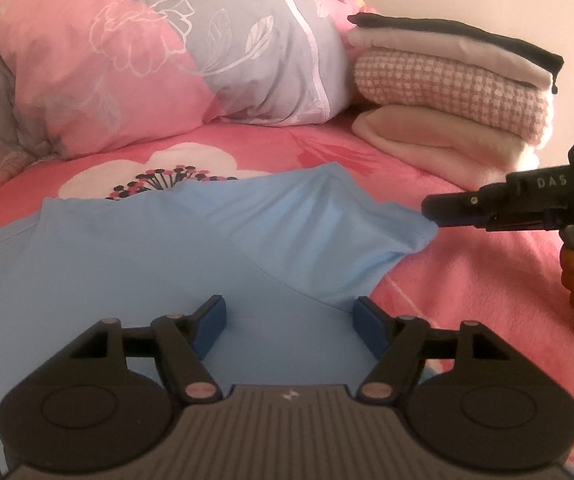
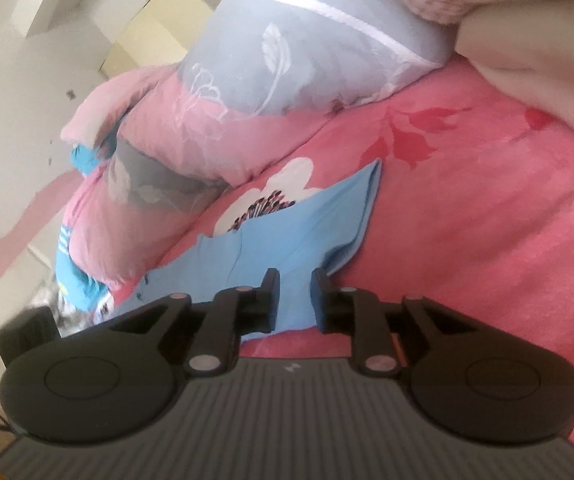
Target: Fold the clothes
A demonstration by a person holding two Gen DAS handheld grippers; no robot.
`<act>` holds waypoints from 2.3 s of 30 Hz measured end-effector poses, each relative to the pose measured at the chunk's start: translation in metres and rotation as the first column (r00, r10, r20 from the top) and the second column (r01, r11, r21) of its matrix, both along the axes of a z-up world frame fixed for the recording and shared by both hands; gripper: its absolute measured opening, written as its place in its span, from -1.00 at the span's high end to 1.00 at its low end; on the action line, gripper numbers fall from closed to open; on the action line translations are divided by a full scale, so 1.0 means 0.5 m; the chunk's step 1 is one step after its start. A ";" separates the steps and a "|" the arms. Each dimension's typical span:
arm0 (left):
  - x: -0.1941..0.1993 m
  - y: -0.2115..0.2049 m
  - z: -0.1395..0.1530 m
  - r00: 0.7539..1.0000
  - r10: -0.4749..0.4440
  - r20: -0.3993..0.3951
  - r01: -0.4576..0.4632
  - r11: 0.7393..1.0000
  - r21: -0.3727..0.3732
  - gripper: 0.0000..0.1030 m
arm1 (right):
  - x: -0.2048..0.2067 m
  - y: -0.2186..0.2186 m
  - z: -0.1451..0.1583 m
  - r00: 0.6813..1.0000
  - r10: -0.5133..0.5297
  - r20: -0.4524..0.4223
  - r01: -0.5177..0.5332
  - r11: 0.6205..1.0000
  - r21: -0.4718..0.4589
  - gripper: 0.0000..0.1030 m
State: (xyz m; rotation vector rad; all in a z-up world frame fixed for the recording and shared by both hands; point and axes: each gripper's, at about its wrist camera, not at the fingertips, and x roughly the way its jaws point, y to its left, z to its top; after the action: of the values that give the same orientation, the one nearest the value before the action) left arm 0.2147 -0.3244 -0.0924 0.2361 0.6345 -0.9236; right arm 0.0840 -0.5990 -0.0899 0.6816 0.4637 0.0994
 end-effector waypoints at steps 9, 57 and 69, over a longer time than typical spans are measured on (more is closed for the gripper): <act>-0.003 0.000 -0.003 1.000 -0.004 0.013 0.004 1.000 0.004 -0.44 | 0.017 -0.008 0.008 0.998 -0.055 -0.017 0.054 0.997 -0.055 1.00; 0.025 0.043 0.018 0.994 0.043 -0.099 -0.052 0.995 -0.086 -0.69 | -0.088 -0.043 0.006 0.898 -0.415 -0.150 0.440 0.860 0.259 0.81; -0.152 0.259 0.210 0.955 0.292 0.055 -0.287 0.954 -0.087 -0.80 | -0.284 0.190 0.142 0.960 -0.270 0.078 0.224 0.904 0.365 0.07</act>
State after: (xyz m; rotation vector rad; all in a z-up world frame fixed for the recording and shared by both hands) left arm 0.1387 -0.1948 0.0126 0.0994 0.5516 -0.6529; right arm -0.0579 -0.5039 -0.0190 1.0772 0.2331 -0.0163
